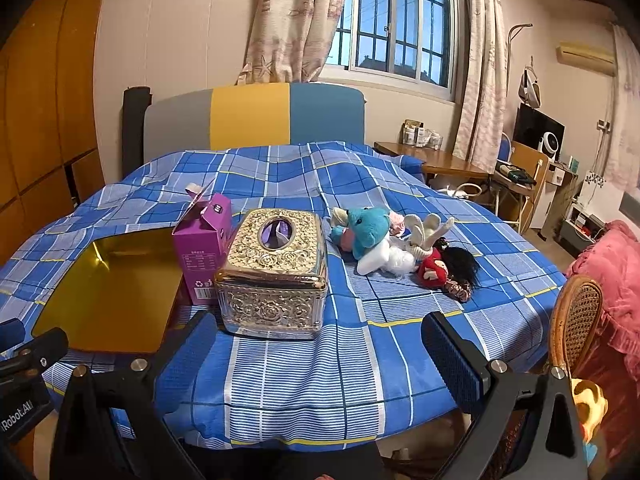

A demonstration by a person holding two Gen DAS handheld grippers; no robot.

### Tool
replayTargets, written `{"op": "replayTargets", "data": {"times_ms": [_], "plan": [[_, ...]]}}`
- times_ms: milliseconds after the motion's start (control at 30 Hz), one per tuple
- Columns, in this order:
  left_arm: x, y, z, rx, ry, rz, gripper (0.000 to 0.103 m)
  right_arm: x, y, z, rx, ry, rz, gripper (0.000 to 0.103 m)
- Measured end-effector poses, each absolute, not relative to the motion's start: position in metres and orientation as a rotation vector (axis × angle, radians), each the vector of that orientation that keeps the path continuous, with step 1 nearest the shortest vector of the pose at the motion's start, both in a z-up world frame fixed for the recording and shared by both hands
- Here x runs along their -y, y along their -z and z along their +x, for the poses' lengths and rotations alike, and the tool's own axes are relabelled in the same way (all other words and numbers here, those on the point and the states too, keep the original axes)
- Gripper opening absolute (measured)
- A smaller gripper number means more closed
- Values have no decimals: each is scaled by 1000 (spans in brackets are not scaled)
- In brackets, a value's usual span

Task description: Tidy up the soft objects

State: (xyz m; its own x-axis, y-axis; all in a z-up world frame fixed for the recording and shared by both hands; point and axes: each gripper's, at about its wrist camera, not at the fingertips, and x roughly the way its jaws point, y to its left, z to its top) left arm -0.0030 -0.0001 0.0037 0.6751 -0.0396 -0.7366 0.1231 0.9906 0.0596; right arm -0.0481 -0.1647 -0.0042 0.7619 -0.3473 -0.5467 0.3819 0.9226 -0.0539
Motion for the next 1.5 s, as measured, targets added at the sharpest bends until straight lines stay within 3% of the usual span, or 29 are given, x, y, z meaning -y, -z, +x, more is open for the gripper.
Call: {"op": "replayTargets", "data": {"times_ms": [1500], "plan": [[3, 1, -4, -838, 101, 117, 56, 166, 7, -47, -591, 401, 60, 103]]}}
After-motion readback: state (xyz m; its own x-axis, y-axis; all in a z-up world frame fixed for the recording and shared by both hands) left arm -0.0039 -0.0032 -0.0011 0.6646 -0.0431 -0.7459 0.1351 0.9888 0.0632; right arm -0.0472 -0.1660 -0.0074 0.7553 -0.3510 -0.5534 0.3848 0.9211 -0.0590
